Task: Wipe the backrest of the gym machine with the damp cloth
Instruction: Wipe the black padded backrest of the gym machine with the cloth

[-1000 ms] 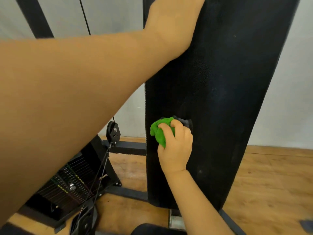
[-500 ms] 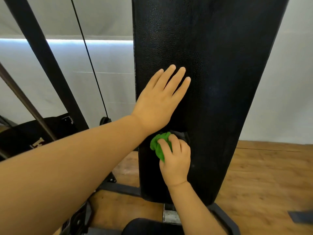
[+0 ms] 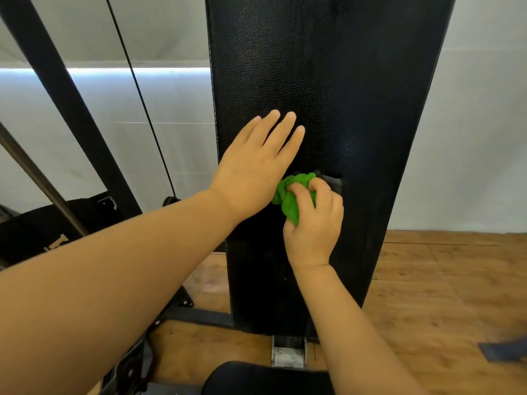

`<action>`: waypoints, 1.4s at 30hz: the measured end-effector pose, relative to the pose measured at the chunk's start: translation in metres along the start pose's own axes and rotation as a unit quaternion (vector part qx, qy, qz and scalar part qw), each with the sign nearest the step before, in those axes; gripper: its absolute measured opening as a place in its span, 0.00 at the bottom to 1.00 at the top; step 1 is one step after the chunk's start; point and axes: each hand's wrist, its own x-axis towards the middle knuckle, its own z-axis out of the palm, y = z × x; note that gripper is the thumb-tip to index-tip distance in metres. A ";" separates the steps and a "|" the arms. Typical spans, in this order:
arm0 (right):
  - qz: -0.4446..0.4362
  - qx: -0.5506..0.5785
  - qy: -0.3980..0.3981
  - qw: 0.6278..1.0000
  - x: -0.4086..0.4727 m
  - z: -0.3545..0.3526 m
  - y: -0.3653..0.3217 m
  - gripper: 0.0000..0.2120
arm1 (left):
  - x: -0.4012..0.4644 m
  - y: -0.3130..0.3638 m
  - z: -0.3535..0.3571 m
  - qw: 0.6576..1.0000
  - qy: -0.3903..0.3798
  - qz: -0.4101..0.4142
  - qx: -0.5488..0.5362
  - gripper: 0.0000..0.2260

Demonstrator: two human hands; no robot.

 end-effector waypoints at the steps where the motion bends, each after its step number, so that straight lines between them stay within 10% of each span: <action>1: -0.010 -0.001 -0.002 1.000 -0.007 0.000 0.003 0.13 | -0.001 0.000 0.000 1.000 0.002 0.000 0.003 0.26; 12: -0.041 -0.013 -0.136 0.990 -0.100 -0.014 0.028 0.15 | -0.009 -0.001 0.000 0.999 -0.025 0.027 0.009 0.30; 22: 0.061 0.004 0.017 0.998 0.002 -0.035 0.061 0.17 | -0.010 0.001 0.004 1.000 -0.019 0.006 0.008 0.25; 42: 0.087 -0.002 -0.058 0.995 -0.012 -0.049 0.075 0.17 | -0.010 0.013 0.012 0.999 -0.009 -0.033 0.010 0.28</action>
